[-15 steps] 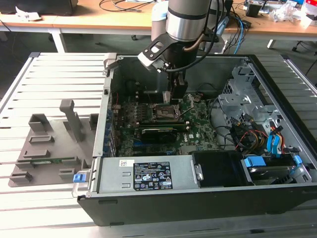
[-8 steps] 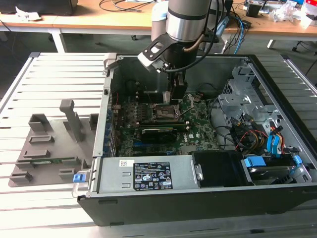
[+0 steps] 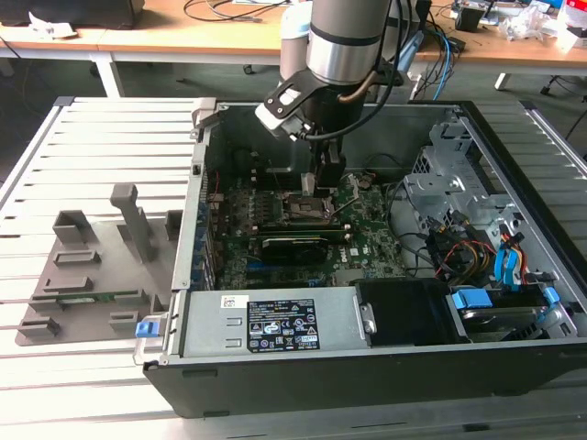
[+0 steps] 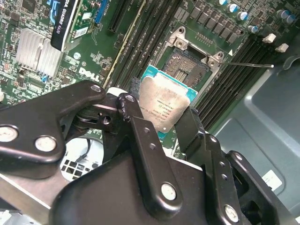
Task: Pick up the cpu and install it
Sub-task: 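Place the cpu into insertion slot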
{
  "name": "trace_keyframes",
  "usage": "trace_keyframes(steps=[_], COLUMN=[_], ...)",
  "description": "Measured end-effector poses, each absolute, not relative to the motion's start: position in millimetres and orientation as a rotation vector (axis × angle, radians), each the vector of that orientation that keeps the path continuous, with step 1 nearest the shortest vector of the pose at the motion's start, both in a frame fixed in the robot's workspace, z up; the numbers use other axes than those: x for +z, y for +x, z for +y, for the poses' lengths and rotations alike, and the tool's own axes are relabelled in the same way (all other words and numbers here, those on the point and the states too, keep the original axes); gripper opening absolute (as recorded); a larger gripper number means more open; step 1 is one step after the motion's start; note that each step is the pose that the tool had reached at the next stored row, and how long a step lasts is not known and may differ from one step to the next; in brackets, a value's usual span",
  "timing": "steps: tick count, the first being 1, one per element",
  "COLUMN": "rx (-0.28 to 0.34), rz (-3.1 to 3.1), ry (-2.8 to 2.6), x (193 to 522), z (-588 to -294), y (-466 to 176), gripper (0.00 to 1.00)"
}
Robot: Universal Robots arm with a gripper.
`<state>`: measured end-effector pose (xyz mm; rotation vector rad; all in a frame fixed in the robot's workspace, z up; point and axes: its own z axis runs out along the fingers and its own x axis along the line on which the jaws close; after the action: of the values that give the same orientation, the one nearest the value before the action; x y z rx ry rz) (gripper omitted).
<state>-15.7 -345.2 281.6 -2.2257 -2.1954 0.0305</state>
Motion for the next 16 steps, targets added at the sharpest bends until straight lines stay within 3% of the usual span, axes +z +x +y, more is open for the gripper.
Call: trace_keyframes(steps=[16], rx=[0.031], rz=[-2.195], ry=[-2.226], x=[269.6], z=[-345.2], y=[-15.7], gripper=[0.54])
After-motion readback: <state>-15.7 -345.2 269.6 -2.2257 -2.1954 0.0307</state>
